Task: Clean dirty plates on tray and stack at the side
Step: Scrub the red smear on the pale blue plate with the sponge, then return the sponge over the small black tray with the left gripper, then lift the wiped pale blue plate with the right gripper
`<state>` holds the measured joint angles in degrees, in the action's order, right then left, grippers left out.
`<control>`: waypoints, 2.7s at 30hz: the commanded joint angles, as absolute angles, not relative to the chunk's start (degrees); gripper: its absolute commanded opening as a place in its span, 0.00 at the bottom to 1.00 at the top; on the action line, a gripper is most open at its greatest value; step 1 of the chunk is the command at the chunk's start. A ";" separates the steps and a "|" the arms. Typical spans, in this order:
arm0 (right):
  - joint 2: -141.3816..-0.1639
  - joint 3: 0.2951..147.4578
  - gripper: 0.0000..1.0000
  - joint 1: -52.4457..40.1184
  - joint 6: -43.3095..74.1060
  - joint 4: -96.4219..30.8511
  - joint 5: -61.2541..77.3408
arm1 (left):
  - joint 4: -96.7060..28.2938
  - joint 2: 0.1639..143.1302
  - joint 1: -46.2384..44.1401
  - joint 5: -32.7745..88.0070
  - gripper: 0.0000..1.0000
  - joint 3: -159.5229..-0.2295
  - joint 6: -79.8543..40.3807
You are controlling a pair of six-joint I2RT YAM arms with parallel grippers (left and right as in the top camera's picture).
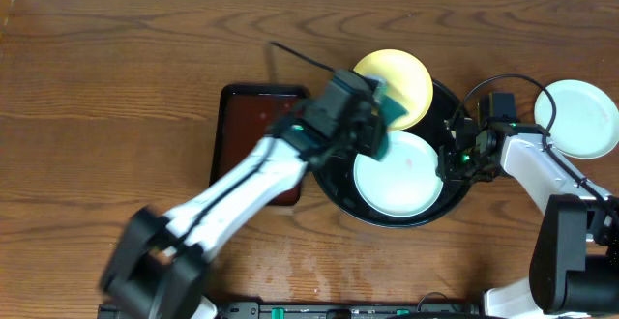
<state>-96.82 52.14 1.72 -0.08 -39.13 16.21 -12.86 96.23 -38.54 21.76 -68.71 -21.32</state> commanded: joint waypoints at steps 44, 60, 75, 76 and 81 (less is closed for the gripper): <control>-84.58 59.66 0.01 1.30 -0.25 -41.80 11.90 | -47.79 86.17 -17.06 0.58 0.08 -67.70 -20.21; -78.56 59.70 0.01 -16.19 -0.27 -33.78 -18.02 | -47.77 86.17 -17.06 0.58 0.08 -67.70 -20.23; -69.08 59.68 0.01 -44.58 -16.84 -19.14 -59.11 | -47.72 86.17 -17.06 0.56 0.08 -67.70 -20.23; -69.54 59.66 0.01 -45.89 -16.82 -19.07 -60.77 | -47.72 86.17 -17.06 0.58 0.08 -67.70 -20.23; -74.11 59.57 0.01 -50.02 -15.22 -18.74 -68.79 | -47.72 86.17 -17.06 0.56 0.08 -67.70 -20.23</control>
<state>-70.96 58.76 -47.79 -15.31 -19.03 -58.92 -47.59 86.89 -17.15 1.30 -67.94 -20.95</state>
